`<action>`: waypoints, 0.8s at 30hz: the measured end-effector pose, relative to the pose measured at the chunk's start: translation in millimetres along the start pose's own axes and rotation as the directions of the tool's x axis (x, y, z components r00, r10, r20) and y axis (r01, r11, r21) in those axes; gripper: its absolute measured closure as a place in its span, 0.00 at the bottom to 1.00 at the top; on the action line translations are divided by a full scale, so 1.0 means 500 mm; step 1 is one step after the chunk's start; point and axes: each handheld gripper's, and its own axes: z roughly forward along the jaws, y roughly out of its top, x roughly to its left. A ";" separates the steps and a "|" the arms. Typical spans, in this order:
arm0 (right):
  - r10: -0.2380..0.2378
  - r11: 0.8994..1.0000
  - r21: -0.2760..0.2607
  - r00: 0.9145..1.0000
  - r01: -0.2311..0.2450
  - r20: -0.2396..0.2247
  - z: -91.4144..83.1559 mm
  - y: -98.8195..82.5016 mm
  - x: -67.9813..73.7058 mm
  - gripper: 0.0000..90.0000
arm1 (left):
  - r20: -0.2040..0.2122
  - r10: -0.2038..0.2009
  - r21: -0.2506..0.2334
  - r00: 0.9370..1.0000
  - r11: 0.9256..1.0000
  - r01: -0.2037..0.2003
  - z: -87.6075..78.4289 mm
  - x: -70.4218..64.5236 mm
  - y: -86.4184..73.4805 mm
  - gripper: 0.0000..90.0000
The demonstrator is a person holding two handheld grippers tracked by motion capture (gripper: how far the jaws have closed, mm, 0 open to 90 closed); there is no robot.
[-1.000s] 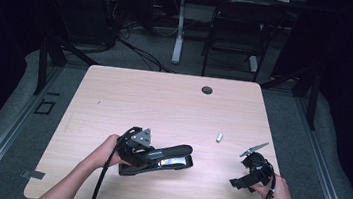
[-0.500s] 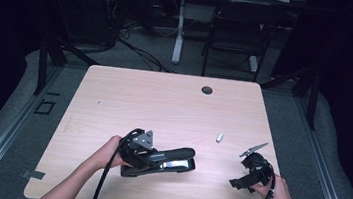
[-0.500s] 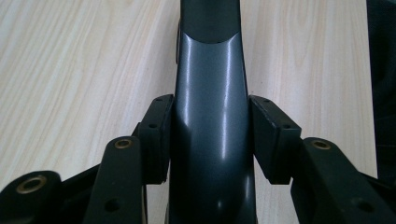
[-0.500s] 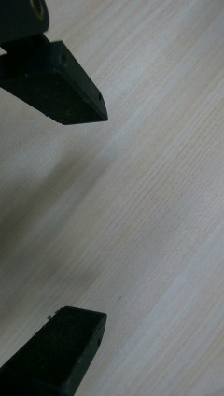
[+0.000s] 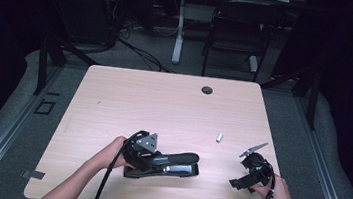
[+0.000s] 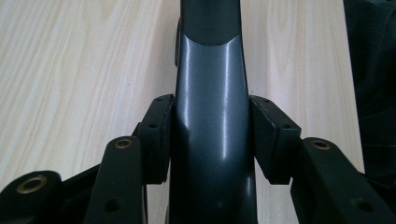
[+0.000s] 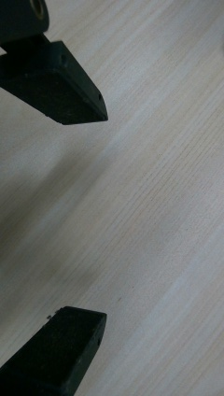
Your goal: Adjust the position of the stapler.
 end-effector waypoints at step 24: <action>0.001 1.000 0.004 1.000 -0.001 0.000 0.003 0.002 0.004 0.04 | 0.047 0.104 0.022 0.993 0.994 -0.105 0.018 0.002 0.029 0.59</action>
